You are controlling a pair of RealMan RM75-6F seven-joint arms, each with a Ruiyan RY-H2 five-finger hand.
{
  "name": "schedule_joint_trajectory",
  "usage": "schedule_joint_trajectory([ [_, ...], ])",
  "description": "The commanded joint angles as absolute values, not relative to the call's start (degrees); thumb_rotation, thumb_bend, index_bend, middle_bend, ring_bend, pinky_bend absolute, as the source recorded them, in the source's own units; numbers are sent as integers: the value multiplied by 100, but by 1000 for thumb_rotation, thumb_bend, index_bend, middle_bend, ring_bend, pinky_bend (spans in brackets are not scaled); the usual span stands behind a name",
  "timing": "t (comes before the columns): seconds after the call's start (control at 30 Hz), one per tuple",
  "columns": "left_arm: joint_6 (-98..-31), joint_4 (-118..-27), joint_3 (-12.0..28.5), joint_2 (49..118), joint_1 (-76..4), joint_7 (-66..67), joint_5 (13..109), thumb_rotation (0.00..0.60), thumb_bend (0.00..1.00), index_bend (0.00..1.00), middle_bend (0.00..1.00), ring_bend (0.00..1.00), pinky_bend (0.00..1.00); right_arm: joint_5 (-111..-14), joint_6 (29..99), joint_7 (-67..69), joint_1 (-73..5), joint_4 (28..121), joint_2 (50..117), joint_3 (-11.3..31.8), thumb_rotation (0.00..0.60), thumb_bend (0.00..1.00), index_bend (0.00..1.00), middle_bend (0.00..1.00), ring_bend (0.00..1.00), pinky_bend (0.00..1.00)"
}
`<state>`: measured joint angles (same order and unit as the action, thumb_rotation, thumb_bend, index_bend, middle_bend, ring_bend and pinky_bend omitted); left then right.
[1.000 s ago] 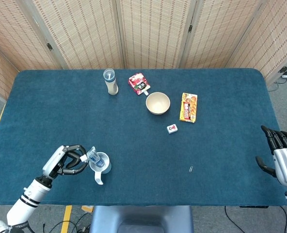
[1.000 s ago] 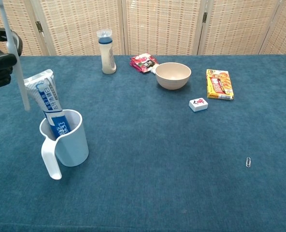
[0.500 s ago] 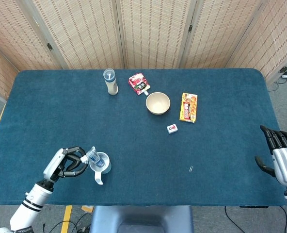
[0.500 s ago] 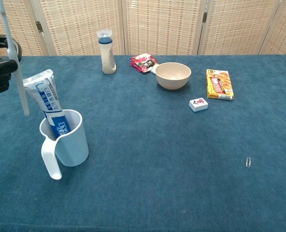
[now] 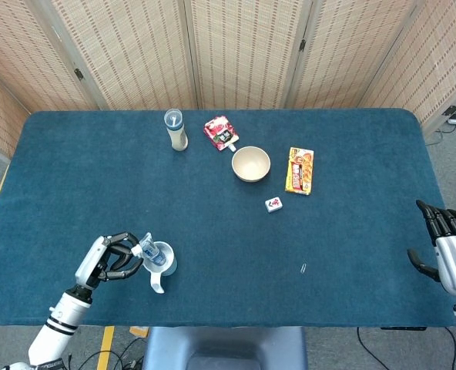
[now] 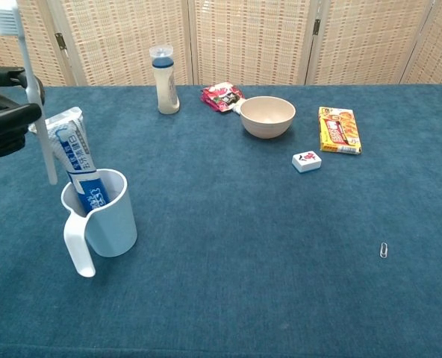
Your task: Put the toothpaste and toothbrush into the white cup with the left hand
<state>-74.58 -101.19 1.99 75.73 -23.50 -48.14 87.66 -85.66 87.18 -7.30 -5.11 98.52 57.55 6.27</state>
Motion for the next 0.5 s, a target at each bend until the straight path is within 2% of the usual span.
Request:
schedule_joint_trajectory([
  [0.03, -7430, -10075, 180, 7632, -2331, -4814, 8766, 600, 392, 652, 1000, 924, 985, -8560, 8712, -735, -511, 9852, 5755, 626, 600, 196, 2, 178, 189, 178],
  [0.5, -7339, -9731, 231, 8051, -2290, -4692, 8695, 600, 392, 644, 1000, 924, 986, -8530, 8698, -765, -508, 9865, 5760, 621, 600, 195, 2, 178, 191, 178],
])
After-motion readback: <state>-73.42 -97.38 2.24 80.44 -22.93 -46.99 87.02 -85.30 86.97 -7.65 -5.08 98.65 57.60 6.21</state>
